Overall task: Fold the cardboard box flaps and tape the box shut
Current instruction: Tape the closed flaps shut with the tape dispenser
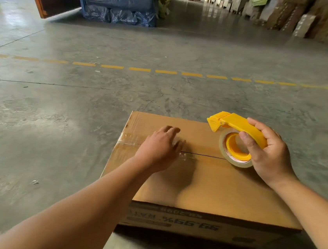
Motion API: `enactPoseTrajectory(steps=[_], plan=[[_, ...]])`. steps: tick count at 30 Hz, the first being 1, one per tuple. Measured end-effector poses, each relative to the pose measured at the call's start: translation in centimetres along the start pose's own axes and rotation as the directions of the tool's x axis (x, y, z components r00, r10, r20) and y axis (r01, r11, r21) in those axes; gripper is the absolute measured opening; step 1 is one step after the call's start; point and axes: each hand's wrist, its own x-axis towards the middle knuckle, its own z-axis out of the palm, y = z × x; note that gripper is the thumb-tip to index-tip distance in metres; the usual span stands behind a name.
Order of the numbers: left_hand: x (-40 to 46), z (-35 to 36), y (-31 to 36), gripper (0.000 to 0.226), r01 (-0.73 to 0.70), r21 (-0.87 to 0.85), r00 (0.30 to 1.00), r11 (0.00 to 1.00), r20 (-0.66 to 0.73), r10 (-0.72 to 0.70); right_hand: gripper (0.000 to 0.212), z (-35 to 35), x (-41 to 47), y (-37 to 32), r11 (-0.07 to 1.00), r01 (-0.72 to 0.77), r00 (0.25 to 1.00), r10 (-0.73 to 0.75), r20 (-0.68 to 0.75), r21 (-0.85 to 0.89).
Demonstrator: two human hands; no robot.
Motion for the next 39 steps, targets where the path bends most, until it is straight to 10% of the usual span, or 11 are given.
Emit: enactPoseTrajectory(steps=[2, 5, 7, 11, 19, 27, 39], plan=[[2.6, 1.2, 1.8, 0.041, 0.108, -0.342, 0.994, 0.934, 0.014, -0.11, 0.059, -0.9, -0.2, -0.1, 1.0, 0.022, 1.0, -0.022, -0.006, 0.021], [6.5, 1.8, 3.6, 0.055, 0.446, -0.775, 0.895, 0.448, 0.402, -0.195, 0.053, -2.0, -0.6, -0.2, 0.998, 0.054, 0.999, -0.054, 0.003, 0.03], [8.3, 1.7, 4.3, 0.071, 0.641, -0.74, 0.763, 0.205, 0.643, -0.067, 0.051, -2.6, -1.0, -0.2, 0.997, 0.072, 0.997, -0.072, 0.025, 0.004], [9.6, 2.1, 6.1, 0.06, 0.771, -0.63, 0.626, 0.092, 0.776, 0.073, 0.057, -4.0, -1.4, -0.3, 0.996, 0.082, 0.995, -0.079, 0.059, -0.042], [10.6, 3.2, 8.2, 0.023, 0.778, -0.609, 0.595, 0.156, 0.793, 0.133, 0.061, -6.1, -2.7, -0.5, 0.991, 0.01, 0.999, -0.005, 0.04, -0.133], [12.8, 4.0, 9.0, 0.035, 0.794, -0.553, 0.528, 0.254, 0.833, 0.164, 0.06, -5.8, -4.5, -0.2, 0.991, -0.077, 0.992, 0.065, -0.107, -0.111], [14.3, 3.7, 12.1, 0.015, 0.551, -0.491, 0.636, 0.675, 0.771, 0.041, 0.084, -5.8, -6.5, -0.9, 0.967, -0.241, 0.96, 0.225, -0.17, -0.084]])
